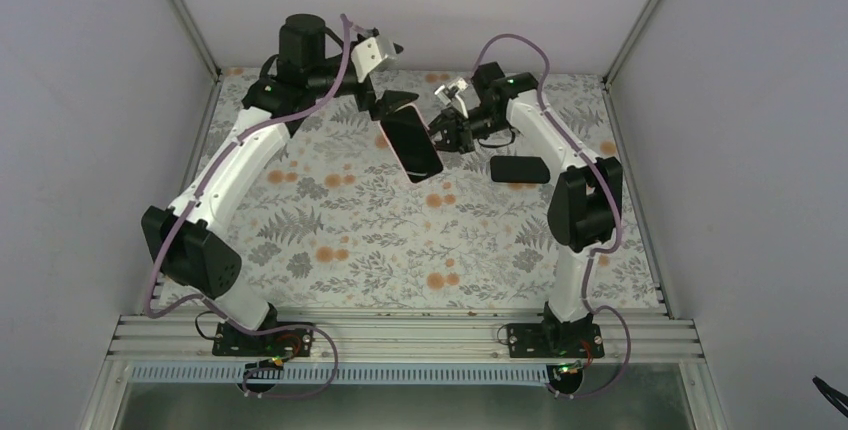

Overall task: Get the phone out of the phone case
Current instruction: Remove the phone case from the phone.

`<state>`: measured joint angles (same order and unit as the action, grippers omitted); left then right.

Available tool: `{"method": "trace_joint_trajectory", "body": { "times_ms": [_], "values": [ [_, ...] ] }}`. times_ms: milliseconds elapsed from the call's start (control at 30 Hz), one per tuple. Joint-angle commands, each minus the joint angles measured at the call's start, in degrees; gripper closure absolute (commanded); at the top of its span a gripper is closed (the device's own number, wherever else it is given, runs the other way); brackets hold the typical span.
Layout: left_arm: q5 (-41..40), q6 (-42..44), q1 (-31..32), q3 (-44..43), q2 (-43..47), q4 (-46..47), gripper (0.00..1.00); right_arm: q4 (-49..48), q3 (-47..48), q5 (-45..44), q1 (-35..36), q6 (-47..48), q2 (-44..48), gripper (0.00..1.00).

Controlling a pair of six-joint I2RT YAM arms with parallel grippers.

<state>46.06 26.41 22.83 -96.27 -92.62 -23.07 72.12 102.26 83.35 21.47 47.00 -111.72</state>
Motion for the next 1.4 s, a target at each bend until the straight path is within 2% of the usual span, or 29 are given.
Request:
{"method": "trace_joint_trajectory", "body": {
  "times_ms": [0,67,200,267,467,633,767,867,1067,1367],
  "values": [
    [-6.90,3.30,0.07,0.05,3.47,7.91,0.00,-6.31,5.83,4.79,-4.08,-8.95,-2.39,0.97],
    [-9.38,3.64,0.19,0.57,4.54,8.72,0.00,-18.36,4.09,-0.22,-5.51,-20.27,-1.41,0.97],
    [-14.01,4.95,0.96,2.05,6.57,10.28,0.00,-46.31,-5.55,-14.47,-6.71,-40.08,5.80,0.97],
    [-17.38,5.30,2.00,3.60,7.44,12.03,0.00,-51.35,-5.18,-20.67,-7.10,-45.33,5.95,0.97],
    [-33.06,6.65,8.43,11.89,9.83,20.99,0.00,-55.58,1.31,-34.95,-7.60,-54.19,5.28,0.97],
    [-39.66,4.07,11.86,16.67,10.17,27.12,0.00,-53.30,5.20,-49.31,-7.47,-56.61,4.92,0.97],
    [-42.80,2.13,12.98,18.95,8.88,31.80,0.00,-53.54,4.52,-56.08,-7.01,-57.12,6.91,0.97],
    [-45.35,1.49,14.03,20.65,7.38,36.38,0.00,-54.05,3.77,-57.48,-6.52,-57.43,8.88,0.97],
    [-44.72,0.39,16.95,19.16,2.55,38.24,0.00,-54.40,2.29,-61.55,-4.19,-57.36,12.12,0.97],
    [-47.72,-4.04,18.56,16.49,-2.95,40.29,0.00,-55.73,-1.45,-60.89,-3.34,-57.82,15.98,0.97]
  ]
}}
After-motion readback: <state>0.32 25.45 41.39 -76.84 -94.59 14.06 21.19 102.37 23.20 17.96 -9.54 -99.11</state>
